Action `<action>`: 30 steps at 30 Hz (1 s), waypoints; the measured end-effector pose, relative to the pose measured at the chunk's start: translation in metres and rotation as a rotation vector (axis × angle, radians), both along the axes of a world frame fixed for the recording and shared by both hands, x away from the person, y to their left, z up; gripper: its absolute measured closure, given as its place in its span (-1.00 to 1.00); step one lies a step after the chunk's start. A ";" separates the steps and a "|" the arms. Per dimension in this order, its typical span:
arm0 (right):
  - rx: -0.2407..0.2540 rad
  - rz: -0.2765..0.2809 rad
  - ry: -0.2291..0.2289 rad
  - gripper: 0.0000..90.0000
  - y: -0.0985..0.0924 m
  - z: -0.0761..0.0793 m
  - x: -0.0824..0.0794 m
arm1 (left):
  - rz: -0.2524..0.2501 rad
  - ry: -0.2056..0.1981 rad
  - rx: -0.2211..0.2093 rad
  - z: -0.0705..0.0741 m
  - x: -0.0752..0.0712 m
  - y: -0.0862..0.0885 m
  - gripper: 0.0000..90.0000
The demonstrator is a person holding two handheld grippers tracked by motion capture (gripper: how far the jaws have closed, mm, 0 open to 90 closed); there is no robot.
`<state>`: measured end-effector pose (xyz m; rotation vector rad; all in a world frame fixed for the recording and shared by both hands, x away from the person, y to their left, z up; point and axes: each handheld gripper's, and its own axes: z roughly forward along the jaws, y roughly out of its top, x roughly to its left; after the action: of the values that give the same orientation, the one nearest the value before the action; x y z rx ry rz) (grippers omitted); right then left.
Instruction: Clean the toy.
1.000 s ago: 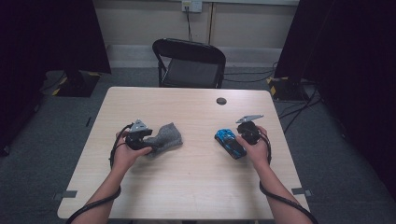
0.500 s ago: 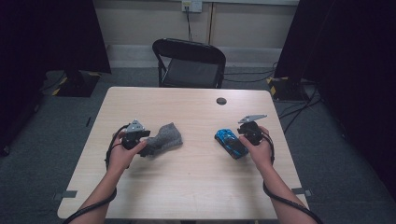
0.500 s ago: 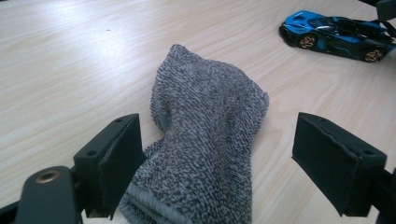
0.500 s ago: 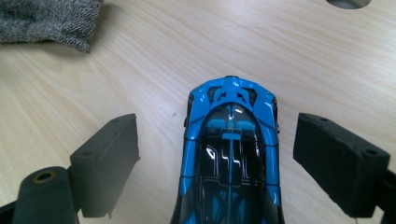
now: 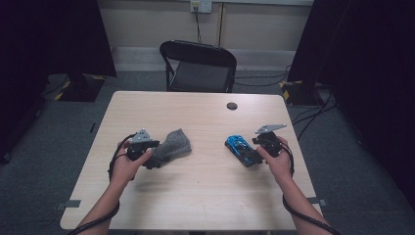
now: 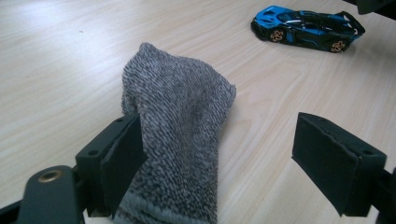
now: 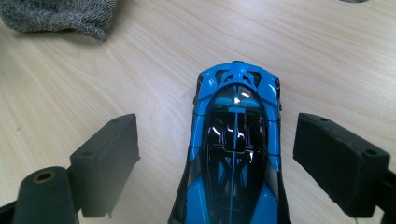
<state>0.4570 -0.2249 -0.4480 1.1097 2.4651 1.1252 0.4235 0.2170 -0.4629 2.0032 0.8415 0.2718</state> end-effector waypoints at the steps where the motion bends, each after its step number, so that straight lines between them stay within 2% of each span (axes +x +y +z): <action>1: -0.002 0.001 -0.004 -0.69 -0.001 0.000 -0.001 | 0.001 0.003 -0.002 -0.001 -0.001 0.000 -0.64; 5: -0.007 0.013 0.000 -0.69 -0.003 0.000 -0.006 | -0.003 0.008 -0.014 -0.002 -0.005 0.002 -0.64; 9: -0.017 0.018 0.000 -0.69 -0.006 0.002 -0.009 | -0.020 0.005 0.000 -0.002 -0.008 0.004 -0.64; 12: 0.007 0.014 0.003 -0.69 -0.009 0.003 -0.012 | -0.021 0.012 -0.014 -0.003 -0.012 0.005 -0.64; 18: 0.003 0.017 0.000 -0.69 -0.014 0.000 -0.018 | -0.045 0.010 -0.006 -0.005 -0.019 0.006 -0.64; 24: 0.000 0.020 -0.002 -0.69 -0.020 -0.002 -0.026 | -0.045 0.008 -0.021 -0.003 -0.024 0.008 -0.64; 27: -0.002 0.023 -0.002 -0.69 -0.023 -0.002 -0.029 | -0.046 -0.001 -0.006 -0.003 -0.025 0.011 -0.64; 30: 0.006 0.017 -0.004 -0.69 -0.027 -0.003 -0.032 | -0.039 0.004 -0.018 -0.003 -0.028 0.013 -0.64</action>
<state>0.4246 -0.2520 -0.4506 1.0885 2.4743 1.1398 0.3959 0.2302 -0.4663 2.0022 0.8032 0.2373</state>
